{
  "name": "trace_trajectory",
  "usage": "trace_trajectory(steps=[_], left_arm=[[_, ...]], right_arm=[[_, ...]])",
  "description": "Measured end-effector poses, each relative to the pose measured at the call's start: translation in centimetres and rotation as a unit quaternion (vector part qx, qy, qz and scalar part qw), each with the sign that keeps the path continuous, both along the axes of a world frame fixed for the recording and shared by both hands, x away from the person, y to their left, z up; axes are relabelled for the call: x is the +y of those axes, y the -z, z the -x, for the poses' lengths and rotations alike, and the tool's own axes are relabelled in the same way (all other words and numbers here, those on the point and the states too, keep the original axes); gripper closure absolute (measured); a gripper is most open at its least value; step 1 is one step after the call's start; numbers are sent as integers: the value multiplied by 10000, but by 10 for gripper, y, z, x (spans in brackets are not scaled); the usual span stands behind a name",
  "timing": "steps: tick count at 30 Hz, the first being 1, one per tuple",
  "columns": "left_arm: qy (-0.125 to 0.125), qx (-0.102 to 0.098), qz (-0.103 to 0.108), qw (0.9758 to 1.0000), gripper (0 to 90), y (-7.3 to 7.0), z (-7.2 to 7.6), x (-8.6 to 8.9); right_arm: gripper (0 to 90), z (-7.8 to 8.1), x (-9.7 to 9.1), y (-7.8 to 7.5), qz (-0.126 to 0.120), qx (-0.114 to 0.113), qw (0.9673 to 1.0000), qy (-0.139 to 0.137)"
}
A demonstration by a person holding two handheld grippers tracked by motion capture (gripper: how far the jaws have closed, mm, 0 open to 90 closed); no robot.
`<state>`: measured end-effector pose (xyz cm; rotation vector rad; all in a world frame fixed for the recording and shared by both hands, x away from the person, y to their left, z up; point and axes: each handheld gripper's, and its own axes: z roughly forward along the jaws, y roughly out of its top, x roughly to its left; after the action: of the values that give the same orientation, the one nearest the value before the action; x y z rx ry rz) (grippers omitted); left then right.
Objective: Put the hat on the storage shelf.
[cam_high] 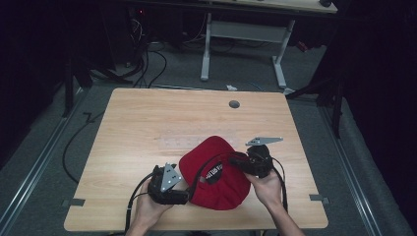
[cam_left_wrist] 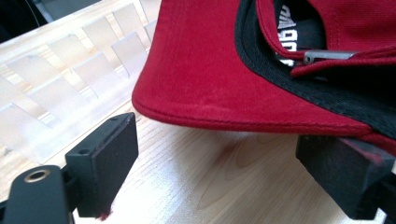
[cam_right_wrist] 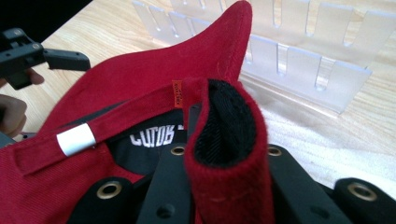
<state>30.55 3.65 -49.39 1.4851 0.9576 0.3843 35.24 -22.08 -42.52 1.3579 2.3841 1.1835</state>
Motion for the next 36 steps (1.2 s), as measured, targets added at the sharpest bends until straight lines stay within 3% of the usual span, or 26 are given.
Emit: trace_trajectory(steps=[3, 5, 13, 15, 16, 22, 26, 27, 29, 36], left_arm=[[56, -44, -97, 9999, 132, -1, 1, -2], [90, -239, -239, 9994, 142, -2, 5, -7], [72, -314, -431, 9986, 165, -2, 6, -9], [136, -329, -333, 9988, 223, -3, 7, -10], [170, -332, -343, 9987, 249, -4, 7, -13], [201, -388, -414, 9982, 354, -6, 6, -13], [274, -278, -347, 9986, 464, -7, 5, -10], [317, -236, -300, 9988, 464, -8, 5, -9], [458, -92, -112, 9988, 568, -11, 6, -5], [743, -50, -202, 9970, 681, -15, 9, -5]], right_arm=[[825, 0, 2, 1, 0, 88, 10000, -20], [824, 0, 2, 2, 8, 136, 9999, -49], [822, -1, 6, 3, 12, 230, 9997, -74], [821, 0, 6, 4, -52, 301, 9995, -113], [820, 0, 7, 4, -148, 342, 9992, -170], [816, 1, 7, 1, -205, 325, 9991, -200], [809, 1, 7, 1, -271, 353, 9987, -246], [806, 0, 7, 1, -287, 342, 9987, -257], [795, 0, 8, 1, -334, 344, 9984, -286], [757, -1, 6, 1, -403, 336, 9980, -345]])
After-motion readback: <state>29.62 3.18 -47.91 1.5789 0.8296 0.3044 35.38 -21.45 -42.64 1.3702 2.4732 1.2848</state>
